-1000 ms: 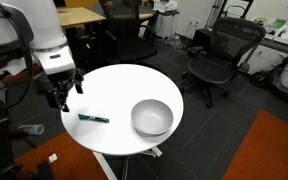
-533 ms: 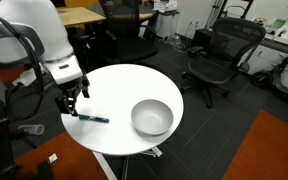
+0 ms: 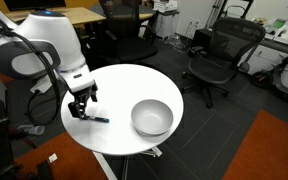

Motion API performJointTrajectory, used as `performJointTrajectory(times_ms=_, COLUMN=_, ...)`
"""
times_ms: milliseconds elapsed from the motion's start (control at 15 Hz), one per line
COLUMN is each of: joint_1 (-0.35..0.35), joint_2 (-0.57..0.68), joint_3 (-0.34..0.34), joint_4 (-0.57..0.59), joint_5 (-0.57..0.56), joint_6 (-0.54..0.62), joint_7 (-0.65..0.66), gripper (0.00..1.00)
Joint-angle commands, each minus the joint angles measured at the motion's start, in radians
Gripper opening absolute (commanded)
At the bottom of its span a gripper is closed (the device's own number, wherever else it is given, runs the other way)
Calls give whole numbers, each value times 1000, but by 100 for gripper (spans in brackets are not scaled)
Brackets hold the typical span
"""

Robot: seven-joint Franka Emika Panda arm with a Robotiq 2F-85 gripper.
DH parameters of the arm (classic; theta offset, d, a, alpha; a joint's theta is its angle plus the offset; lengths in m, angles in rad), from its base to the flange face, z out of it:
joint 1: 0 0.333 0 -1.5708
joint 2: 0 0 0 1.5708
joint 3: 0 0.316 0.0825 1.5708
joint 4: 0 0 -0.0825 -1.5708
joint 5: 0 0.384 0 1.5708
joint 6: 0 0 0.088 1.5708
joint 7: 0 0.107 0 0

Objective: Pick up the marker and move it to the left

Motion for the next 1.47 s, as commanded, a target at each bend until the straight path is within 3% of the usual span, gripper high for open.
performJointTrajectory(times_ms=0, joint_1=20, joint_2=66, joint_3=-14, joint_4=46, joint_5=80, joint_6=27, joint_7=-75, gripper=100)
performJointTrajectory(times_ms=667, joint_1=24, joint_2=141, joint_3=-11, joint_4=91, joint_5=221, joint_6=22, joint_7=-196, gripper=100)
performJointTrajectory(times_ms=733, joint_1=29, joint_2=145, joint_3=-14, joint_4=92, joint_5=229, joint_6=21, joint_7=-201, gripper=75)
performJointTrajectory(times_ms=867, joint_1=34, joint_2=151, joint_3=-15, joint_4=93, joint_5=239, joint_6=23, joint_7=-203, gripper=66)
performJointTrajectory(times_ms=1400, joint_1=44, joint_2=154, joint_3=-16, joint_4=88, joint_5=255, joint_6=23, joint_7=-207, gripper=3)
